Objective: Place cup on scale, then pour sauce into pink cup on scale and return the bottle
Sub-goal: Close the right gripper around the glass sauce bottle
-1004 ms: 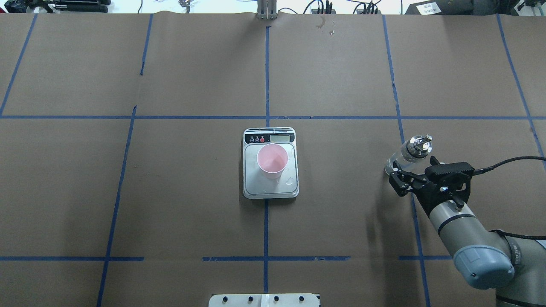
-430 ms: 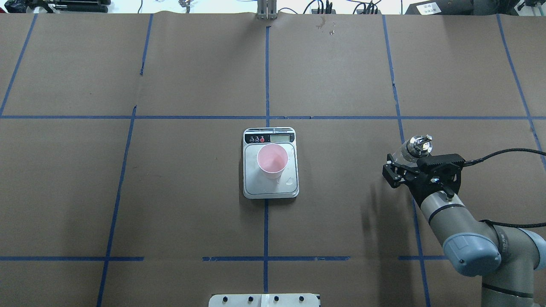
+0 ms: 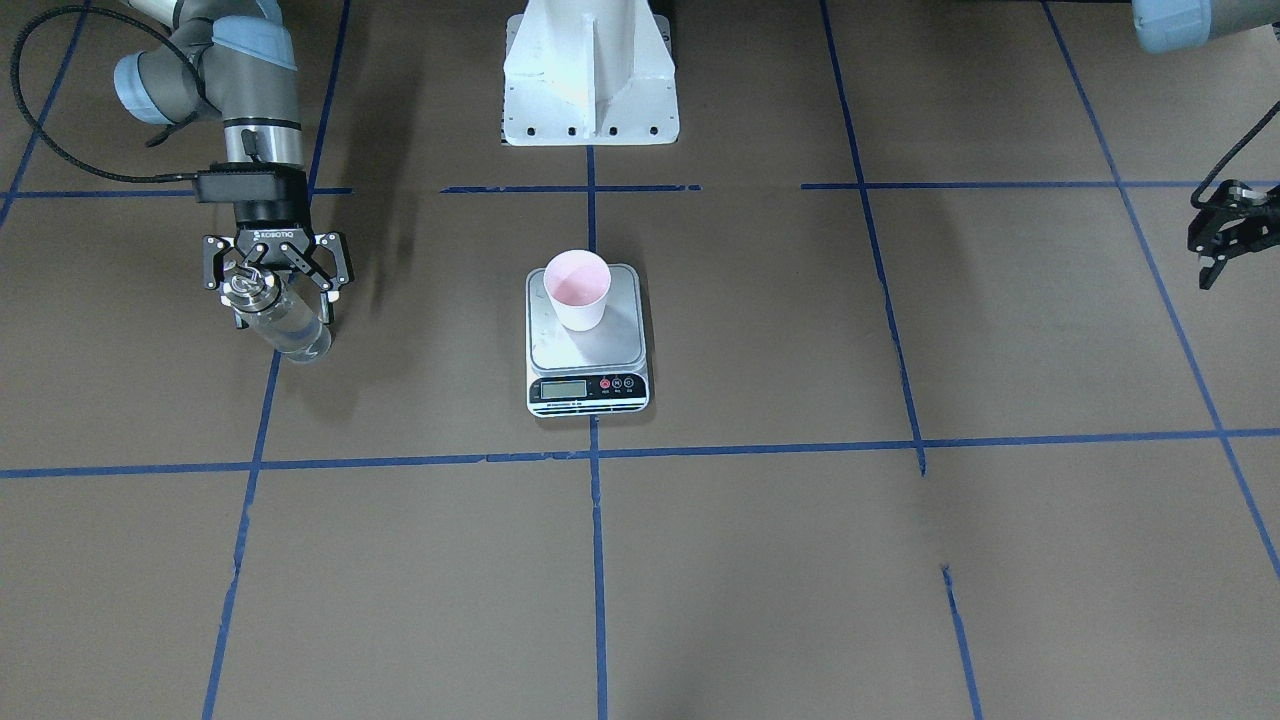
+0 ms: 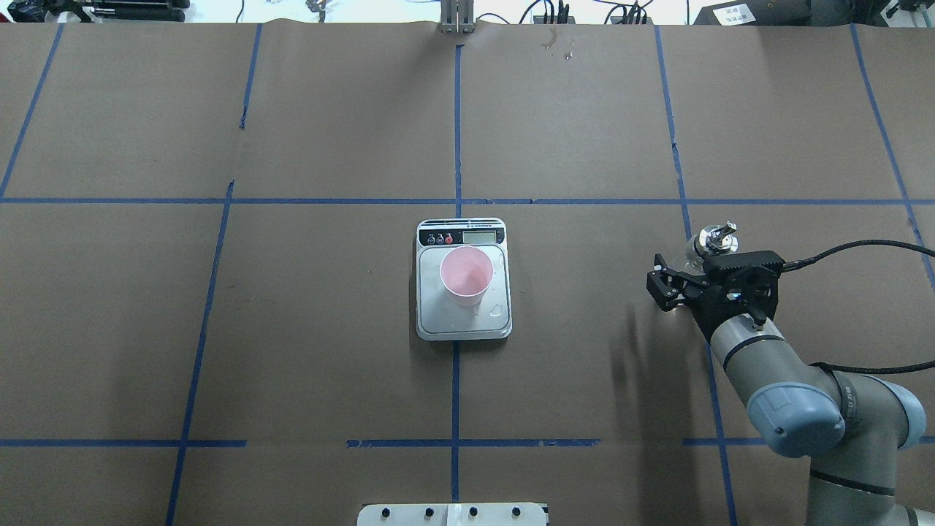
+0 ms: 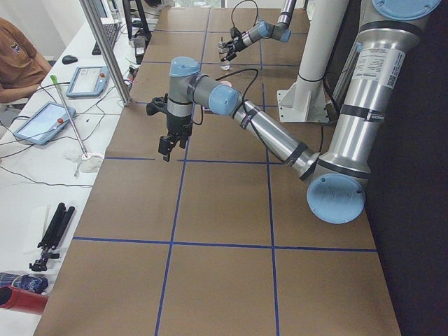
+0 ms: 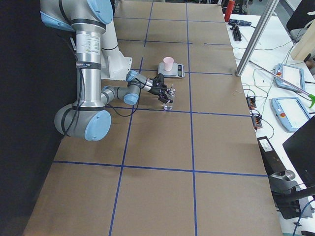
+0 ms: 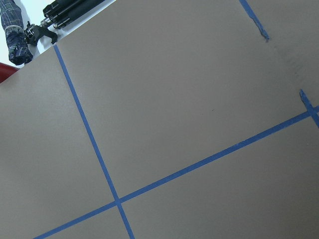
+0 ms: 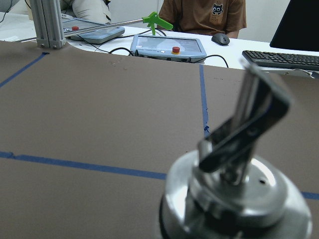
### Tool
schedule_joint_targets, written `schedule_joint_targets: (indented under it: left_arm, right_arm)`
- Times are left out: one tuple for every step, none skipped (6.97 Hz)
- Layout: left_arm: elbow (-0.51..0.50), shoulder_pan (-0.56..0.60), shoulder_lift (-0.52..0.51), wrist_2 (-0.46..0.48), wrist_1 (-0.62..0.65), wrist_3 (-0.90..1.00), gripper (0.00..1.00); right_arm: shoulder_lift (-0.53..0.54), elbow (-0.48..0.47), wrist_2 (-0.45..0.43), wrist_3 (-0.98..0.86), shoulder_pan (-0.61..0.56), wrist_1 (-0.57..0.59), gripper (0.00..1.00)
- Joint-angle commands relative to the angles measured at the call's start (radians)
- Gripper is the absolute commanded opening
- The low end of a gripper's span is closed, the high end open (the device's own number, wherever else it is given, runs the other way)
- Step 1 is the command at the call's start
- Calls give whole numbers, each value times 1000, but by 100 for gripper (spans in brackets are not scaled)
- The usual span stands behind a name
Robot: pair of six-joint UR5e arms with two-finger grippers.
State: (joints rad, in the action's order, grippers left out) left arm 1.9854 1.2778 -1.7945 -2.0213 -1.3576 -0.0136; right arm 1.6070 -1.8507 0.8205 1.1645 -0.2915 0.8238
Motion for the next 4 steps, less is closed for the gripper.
schedule_joint_targets:
  left_arm:
    - [-2,0,-2,0,0,-5,100]
    - [0,0,-3,-2,2,-8,100]
    - [3,0,-3,-4,5,-11,100]
    - [6,0,-3,-4,5,-11,100]
  right_arm:
    - [-3,1,2,-3,-1,0,85]
    - [-4,1,2,-5,-3,0,25]
    - [-6,-7,6,-5,-5,-2,0]
    - [-12,-27,69,-35,-33,-2,0]
